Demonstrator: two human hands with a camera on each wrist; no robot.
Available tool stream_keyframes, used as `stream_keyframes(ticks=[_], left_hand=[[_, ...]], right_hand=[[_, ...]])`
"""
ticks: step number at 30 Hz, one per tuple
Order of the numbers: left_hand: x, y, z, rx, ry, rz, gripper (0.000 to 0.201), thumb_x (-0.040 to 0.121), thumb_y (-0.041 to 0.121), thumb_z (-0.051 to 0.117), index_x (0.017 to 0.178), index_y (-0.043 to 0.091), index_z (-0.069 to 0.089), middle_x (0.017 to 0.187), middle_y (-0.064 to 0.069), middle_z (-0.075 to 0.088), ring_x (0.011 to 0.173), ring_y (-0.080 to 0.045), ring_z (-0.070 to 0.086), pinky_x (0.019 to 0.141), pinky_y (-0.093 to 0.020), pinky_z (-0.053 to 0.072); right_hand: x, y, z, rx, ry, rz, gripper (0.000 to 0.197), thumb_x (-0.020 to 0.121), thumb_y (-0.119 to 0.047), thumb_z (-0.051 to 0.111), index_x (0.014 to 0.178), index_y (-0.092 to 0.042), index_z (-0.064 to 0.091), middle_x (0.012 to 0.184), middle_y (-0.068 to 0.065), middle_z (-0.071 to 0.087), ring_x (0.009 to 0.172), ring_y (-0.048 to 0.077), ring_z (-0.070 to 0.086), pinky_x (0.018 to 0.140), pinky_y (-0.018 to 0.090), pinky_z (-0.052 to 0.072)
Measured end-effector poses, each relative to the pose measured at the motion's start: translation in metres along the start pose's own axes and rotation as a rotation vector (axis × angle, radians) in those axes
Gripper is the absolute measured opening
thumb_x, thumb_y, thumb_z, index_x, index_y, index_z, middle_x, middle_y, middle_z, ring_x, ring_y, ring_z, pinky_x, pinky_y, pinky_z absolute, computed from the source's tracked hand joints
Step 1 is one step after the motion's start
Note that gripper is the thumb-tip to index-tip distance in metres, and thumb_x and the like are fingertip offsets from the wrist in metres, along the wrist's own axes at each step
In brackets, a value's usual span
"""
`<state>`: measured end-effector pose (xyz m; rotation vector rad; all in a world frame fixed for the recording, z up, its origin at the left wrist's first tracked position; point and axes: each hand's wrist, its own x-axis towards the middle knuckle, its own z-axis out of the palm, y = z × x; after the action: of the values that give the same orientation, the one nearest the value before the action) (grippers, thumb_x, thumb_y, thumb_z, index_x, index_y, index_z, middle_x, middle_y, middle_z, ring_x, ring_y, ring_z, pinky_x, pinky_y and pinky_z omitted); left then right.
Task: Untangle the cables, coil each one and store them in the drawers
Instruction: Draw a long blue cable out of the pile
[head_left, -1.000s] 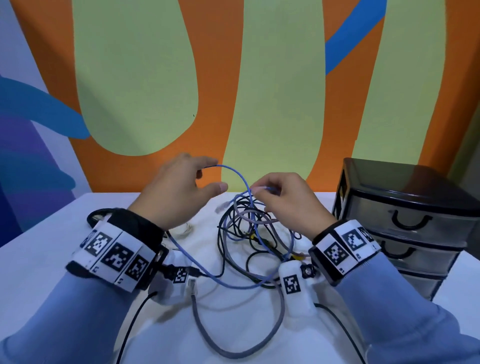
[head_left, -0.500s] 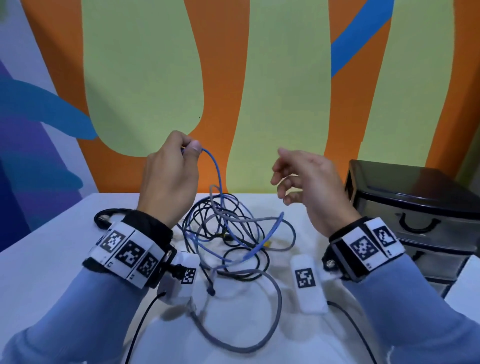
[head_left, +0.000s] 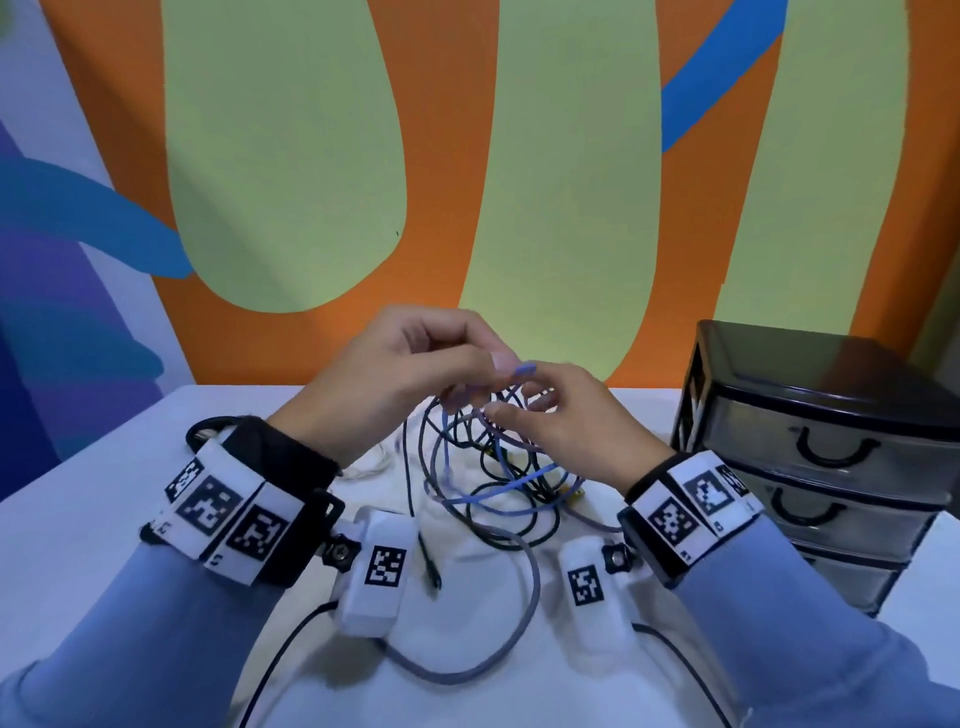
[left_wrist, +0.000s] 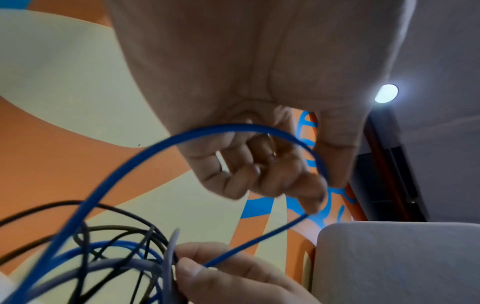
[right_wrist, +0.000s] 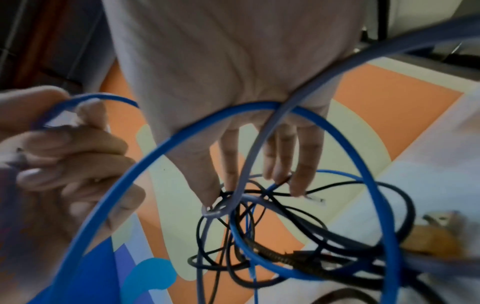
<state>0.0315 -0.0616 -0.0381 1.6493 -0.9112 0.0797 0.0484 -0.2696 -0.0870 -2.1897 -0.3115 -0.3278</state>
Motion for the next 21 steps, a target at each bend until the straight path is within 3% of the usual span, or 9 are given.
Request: stream_keyframes(ticks=[3,5,7,8,10,13,16,18,21], left_hand=[[-0.003,0.002,-0.003,0.034,-0.067,-0.046,0.026,0.098,0.027,0.069,0.09,0.006,0.083,0.083,-0.023,0.07,0.078,-0.026,0.055,0.072,-0.033,0.044],[0.001,-0.002,-0.008,0.079,0.116,-0.031,0.035,0.1,0.036,0.068,0.091,0.006,0.083,0.08,-0.015,0.069,0.075,-0.024,0.055,0.072,-0.036,0.043],[0.008,-0.011,-0.017,0.082,0.366,-0.048,0.033,0.103,0.035,0.066,0.093,0.008,0.082,0.08,-0.006,0.068,0.073,-0.018,0.055,0.068,-0.031,0.044],[0.01,-0.016,-0.022,0.086,0.464,-0.074,0.03,0.106,0.033,0.063,0.095,0.011,0.081,0.081,-0.004,0.067,0.073,-0.017,0.056,0.066,-0.028,0.045],[0.013,-0.028,-0.031,0.135,0.557,-0.138,0.025,0.109,0.026,0.057,0.1,0.017,0.079,0.087,-0.003,0.069,0.078,-0.017,0.059,0.065,-0.027,0.048],[0.012,-0.044,-0.038,0.312,0.507,-0.188,0.019,0.107,0.024,0.06,0.111,0.028,0.078,0.103,0.004,0.073,0.094,-0.014,0.067,0.081,-0.037,0.056],[0.01,-0.043,-0.034,0.392,0.385,-0.138,0.02,0.105,0.029,0.066,0.121,0.03,0.078,0.114,0.016,0.076,0.106,-0.004,0.068,0.097,-0.034,0.053],[0.009,-0.04,-0.03,0.405,0.337,-0.091,0.018,0.102,0.028,0.07,0.118,0.029,0.08,0.108,0.015,0.079,0.103,-0.005,0.071,0.096,-0.03,0.054],[0.008,-0.035,-0.026,0.44,0.339,-0.043,0.008,0.096,0.026,0.079,0.102,0.025,0.082,0.089,0.004,0.08,0.086,-0.016,0.072,0.083,-0.035,0.057]], right_hand=[[-0.003,-0.002,0.001,0.102,-0.091,-0.005,0.012,0.102,-0.013,0.064,0.101,-0.012,0.076,0.062,-0.019,0.061,0.055,-0.003,0.051,0.061,0.014,0.038],[-0.003,-0.004,0.001,0.167,-0.077,-0.005,0.013,0.101,-0.004,0.063,0.101,-0.009,0.076,0.081,-0.006,0.076,0.072,0.004,0.062,0.073,0.018,0.048],[-0.004,-0.007,-0.001,0.233,-0.032,-0.016,0.015,0.1,-0.003,0.066,0.1,-0.014,0.077,0.104,0.013,0.079,0.091,0.019,0.07,0.092,0.031,0.054],[-0.004,-0.007,-0.001,0.255,-0.008,-0.027,0.017,0.099,-0.003,0.067,0.099,-0.016,0.077,0.107,0.013,0.079,0.098,0.024,0.072,0.097,0.033,0.054],[-0.003,-0.008,-0.002,0.278,0.021,-0.06,0.02,0.098,0.0,0.067,0.097,-0.018,0.078,0.102,0.007,0.08,0.101,0.018,0.074,0.097,0.03,0.054],[-0.006,-0.012,-0.002,0.362,-0.012,-0.101,0.023,0.097,0.006,0.065,0.095,-0.015,0.074,0.092,-0.004,0.079,0.091,0.004,0.072,0.089,0.018,0.053],[-0.008,-0.013,-0.001,0.344,-0.038,-0.115,0.027,0.097,0.006,0.066,0.093,-0.018,0.076,0.095,-0.004,0.08,0.097,0.01,0.074,0.098,0.025,0.055],[-0.007,-0.013,-0.001,0.322,-0.022,-0.098,0.025,0.096,0.006,0.066,0.094,-0.015,0.079,0.101,0.004,0.081,0.103,0.019,0.075,0.104,0.032,0.054],[-0.005,-0.013,-0.002,0.325,0.036,-0.023,0.023,0.094,0.005,0.063,0.092,-0.009,0.082,0.099,0.009,0.08,0.105,0.025,0.074,0.107,0.043,0.053]])
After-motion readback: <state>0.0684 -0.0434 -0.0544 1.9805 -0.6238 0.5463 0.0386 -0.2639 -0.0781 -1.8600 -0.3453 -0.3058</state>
